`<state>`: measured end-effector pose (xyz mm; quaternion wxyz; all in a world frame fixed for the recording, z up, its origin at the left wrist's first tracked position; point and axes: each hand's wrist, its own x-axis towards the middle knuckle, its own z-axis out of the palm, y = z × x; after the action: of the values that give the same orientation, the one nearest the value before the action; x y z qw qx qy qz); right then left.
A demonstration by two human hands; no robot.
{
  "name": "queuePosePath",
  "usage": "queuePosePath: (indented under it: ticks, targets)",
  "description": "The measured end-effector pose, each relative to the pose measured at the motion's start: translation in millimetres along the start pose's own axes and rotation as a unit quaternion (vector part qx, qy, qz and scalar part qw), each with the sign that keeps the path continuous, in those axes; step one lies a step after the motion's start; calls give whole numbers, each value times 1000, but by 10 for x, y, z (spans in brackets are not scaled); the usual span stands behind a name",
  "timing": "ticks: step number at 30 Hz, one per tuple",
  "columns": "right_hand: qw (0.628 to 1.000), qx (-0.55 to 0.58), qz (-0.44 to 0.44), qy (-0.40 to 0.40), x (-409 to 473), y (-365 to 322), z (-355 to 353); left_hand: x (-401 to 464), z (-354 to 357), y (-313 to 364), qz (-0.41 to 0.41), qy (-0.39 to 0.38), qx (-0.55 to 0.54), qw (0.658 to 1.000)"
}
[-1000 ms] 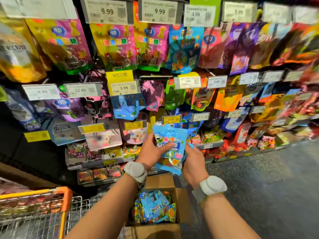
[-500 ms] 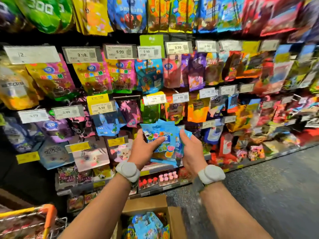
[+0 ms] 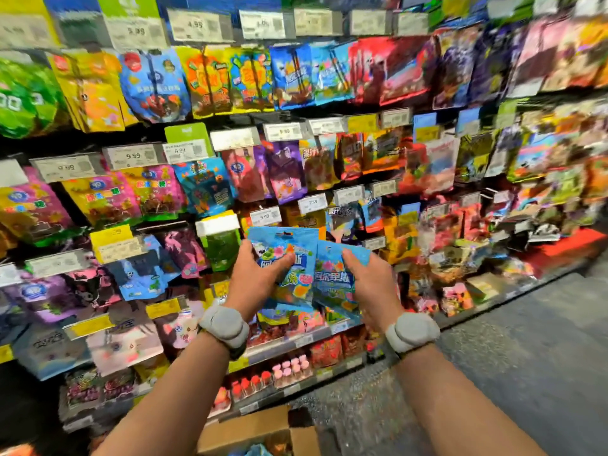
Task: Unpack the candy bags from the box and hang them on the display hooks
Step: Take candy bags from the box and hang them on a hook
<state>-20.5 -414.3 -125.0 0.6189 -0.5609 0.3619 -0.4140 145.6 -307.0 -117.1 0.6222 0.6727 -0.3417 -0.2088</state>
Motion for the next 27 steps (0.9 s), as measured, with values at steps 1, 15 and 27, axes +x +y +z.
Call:
queuePosePath:
  ticks: [1, 15, 27]
  targets:
    - [1000, -8, -4, 3, 23, -70, -113, -5, 82, 67, 9, 8, 7, 1000]
    - [980, -123, -143, -58, 171, -812, -562, 0, 457, 614, 44, 152, 166, 973]
    - [977, -97, -189, 1, 753, -1207, -513, 613, 480, 955, 81, 121, 155, 977]
